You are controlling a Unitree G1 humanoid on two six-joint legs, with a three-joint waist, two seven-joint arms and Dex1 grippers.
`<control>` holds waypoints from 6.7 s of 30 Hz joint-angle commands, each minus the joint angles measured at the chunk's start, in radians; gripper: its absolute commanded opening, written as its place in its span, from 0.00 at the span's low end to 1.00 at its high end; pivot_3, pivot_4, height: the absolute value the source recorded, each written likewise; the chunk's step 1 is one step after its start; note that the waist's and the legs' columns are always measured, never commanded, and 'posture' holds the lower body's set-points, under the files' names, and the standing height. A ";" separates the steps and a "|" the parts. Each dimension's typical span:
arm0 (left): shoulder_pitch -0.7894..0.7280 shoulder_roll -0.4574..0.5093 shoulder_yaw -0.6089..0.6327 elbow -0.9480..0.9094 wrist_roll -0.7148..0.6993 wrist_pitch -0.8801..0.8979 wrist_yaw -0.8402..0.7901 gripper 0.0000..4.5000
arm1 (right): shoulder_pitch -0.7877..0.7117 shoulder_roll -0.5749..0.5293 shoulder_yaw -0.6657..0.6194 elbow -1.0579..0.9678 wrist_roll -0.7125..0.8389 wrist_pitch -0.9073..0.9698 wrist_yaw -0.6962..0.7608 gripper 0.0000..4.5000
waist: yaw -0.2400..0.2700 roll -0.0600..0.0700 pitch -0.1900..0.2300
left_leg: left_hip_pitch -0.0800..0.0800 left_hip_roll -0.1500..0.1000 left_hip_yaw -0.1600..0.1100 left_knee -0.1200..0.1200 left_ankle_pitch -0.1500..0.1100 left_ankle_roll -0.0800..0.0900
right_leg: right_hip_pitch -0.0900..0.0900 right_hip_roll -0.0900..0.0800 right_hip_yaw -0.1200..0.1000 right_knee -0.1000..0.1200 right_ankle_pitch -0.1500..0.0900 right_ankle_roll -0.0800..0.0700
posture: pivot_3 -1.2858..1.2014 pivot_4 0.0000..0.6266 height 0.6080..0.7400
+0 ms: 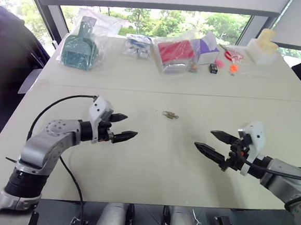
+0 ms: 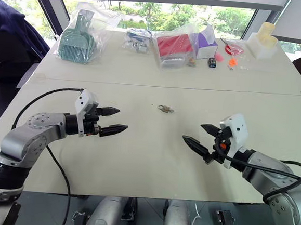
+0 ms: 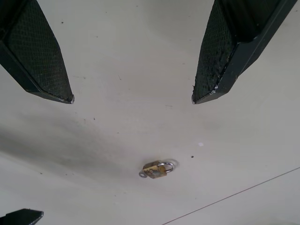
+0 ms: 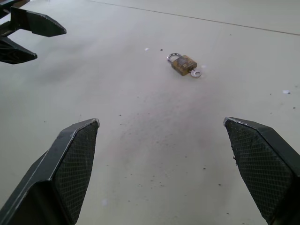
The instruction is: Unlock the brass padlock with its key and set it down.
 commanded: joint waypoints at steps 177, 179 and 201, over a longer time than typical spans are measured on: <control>-0.524 -0.411 -0.213 0.508 0.431 -0.967 -0.192 0.18 | -0.216 0.468 0.139 -0.002 0.750 -0.366 -0.896 0.01 | 0.023 -0.007 -0.007 | 0.003 0.000 0.001 0.004 -0.002 0.007 | 0.006 0.000 0.000 0.001 0.001 0.000 | 0.52 0.24 0.96; -0.517 -0.416 -0.222 0.495 0.458 -1.007 -0.151 0.18 | -0.221 0.496 0.124 0.023 0.764 -0.391 -0.917 0.01 | 0.022 -0.007 -0.007 | 0.003 0.000 0.000 0.004 -0.002 0.007 | 0.006 0.000 0.000 0.001 0.001 0.000 | 0.52 0.24 0.96; -0.633 -0.386 -0.274 0.759 0.509 -1.265 -0.101 0.18 | -0.235 0.464 0.096 0.007 0.724 -0.398 -0.868 0.29 | 0.022 -0.005 -0.006 | 0.003 0.000 0.001 0.004 -0.002 0.007 | 0.006 0.000 0.000 0.000 0.001 0.000 | 0.52 0.24 0.96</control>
